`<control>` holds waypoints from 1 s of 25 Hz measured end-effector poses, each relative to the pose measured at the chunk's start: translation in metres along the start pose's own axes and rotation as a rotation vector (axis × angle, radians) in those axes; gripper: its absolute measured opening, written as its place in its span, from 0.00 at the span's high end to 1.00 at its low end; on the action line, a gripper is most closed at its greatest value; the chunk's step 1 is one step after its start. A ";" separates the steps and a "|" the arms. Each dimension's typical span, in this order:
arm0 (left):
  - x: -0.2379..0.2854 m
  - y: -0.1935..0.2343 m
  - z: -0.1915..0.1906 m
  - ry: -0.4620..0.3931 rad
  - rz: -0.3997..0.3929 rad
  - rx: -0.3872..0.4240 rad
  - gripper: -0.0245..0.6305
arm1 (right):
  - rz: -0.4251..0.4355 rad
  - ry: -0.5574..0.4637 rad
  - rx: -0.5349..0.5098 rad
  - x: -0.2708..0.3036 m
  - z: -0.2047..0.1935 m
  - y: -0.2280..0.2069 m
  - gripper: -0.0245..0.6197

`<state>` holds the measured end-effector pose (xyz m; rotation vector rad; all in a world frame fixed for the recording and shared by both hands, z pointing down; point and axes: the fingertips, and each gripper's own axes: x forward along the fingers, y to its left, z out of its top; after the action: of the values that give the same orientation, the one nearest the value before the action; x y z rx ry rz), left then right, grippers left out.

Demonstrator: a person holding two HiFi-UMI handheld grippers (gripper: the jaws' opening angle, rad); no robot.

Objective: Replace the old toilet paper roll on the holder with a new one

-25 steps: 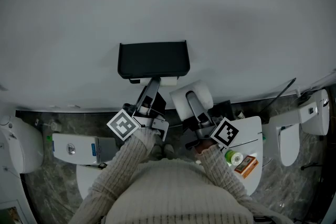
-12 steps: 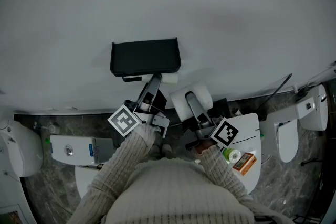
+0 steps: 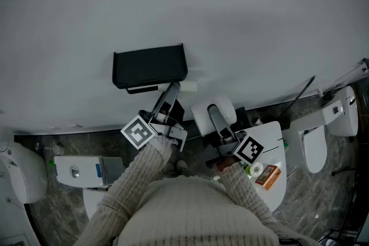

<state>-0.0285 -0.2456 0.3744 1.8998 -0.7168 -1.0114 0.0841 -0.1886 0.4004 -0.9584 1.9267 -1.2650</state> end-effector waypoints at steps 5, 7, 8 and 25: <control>-0.004 0.005 0.003 0.032 -0.015 -0.023 0.72 | -0.019 -0.039 -0.010 0.001 -0.007 0.000 0.23; 0.005 0.006 -0.008 0.048 -0.013 -0.031 0.72 | -0.025 -0.052 -0.007 -0.004 0.006 -0.004 0.23; 0.012 0.005 -0.017 0.057 -0.012 -0.034 0.72 | -0.027 -0.058 -0.004 -0.009 0.015 -0.005 0.23; 0.010 -0.006 -0.065 0.167 -0.029 -0.060 0.72 | -0.052 -0.137 -0.010 -0.043 0.038 -0.010 0.23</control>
<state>0.0331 -0.2235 0.3860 1.9211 -0.5575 -0.8697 0.1406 -0.1729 0.4016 -1.0775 1.8152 -1.1876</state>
